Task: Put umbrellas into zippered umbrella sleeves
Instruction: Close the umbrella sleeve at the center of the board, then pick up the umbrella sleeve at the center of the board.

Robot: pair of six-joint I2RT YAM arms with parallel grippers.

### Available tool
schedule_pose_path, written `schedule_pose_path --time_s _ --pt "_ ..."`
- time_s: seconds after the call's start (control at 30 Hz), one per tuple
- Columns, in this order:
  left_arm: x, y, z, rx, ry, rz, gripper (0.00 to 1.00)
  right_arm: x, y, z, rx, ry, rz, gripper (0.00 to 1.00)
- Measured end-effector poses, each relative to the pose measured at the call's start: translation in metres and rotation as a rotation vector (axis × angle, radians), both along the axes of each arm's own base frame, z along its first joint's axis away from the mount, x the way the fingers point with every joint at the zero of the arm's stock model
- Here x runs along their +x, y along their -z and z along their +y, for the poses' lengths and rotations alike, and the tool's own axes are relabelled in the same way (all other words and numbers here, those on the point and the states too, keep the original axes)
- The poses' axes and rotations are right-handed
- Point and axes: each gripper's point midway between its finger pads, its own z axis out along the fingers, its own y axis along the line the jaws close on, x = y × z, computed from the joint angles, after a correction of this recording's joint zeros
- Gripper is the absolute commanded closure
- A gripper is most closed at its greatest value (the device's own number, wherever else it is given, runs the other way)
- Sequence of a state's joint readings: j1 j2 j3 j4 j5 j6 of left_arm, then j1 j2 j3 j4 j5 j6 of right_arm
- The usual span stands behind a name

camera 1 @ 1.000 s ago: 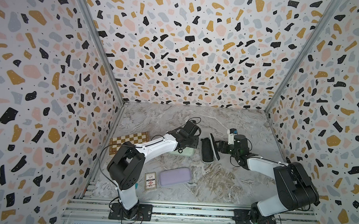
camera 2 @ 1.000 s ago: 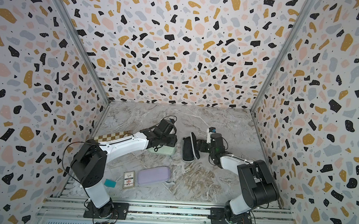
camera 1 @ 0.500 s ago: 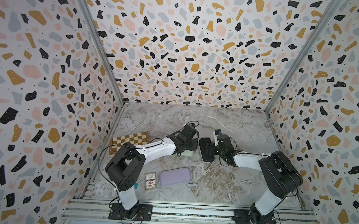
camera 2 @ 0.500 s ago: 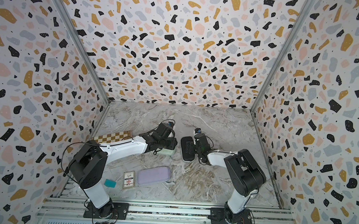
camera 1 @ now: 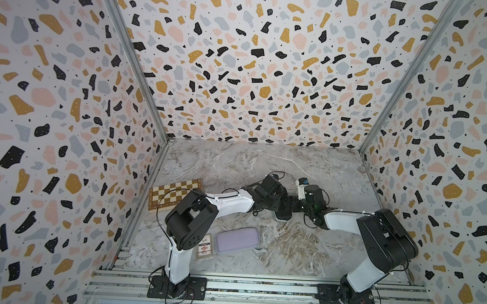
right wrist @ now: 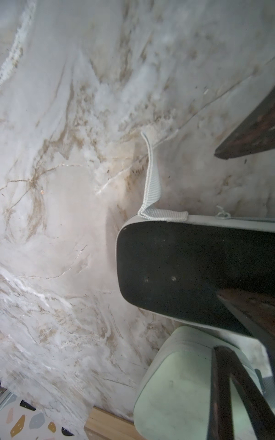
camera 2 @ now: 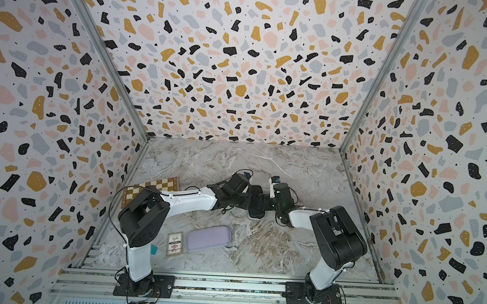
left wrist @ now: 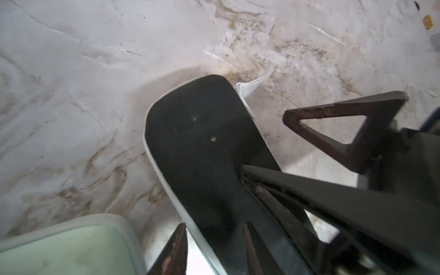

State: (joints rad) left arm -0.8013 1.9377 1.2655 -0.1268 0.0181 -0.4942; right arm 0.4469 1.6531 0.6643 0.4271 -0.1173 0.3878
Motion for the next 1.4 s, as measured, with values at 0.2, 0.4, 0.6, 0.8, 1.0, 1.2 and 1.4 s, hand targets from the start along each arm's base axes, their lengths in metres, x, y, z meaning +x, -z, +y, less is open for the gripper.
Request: schedule_pose_path --time_s 0.2,0.4,0.6,0.8,1.0,1.2,1.4 --pt "0.004 0.008 0.003 0.013 -0.034 0.003 0.65 -0.011 -0.002 -0.014 0.031 0.014 0.014 0.13" --pt "0.005 0.011 0.003 -0.01 -0.052 0.0 0.73 -0.019 -0.017 -0.025 0.104 0.026 -0.004 0.12" --pt "0.003 0.012 0.003 -0.03 -0.058 -0.011 0.74 -0.026 -0.006 -0.007 0.175 -0.052 0.045 0.14" --pt "0.002 0.013 0.005 -0.049 -0.068 -0.016 0.75 -0.026 0.008 0.008 0.237 -0.118 0.091 0.18" --pt "0.001 0.013 0.005 -0.061 -0.073 -0.02 0.82 -0.029 0.007 0.024 0.334 -0.204 0.101 0.24" --pt "-0.002 0.014 0.008 -0.07 -0.079 -0.015 0.9 -0.044 0.006 0.032 0.406 -0.25 0.143 0.29" --pt "-0.004 0.016 0.009 -0.068 -0.078 -0.007 0.91 -0.05 0.005 0.034 0.441 -0.255 0.161 0.36"
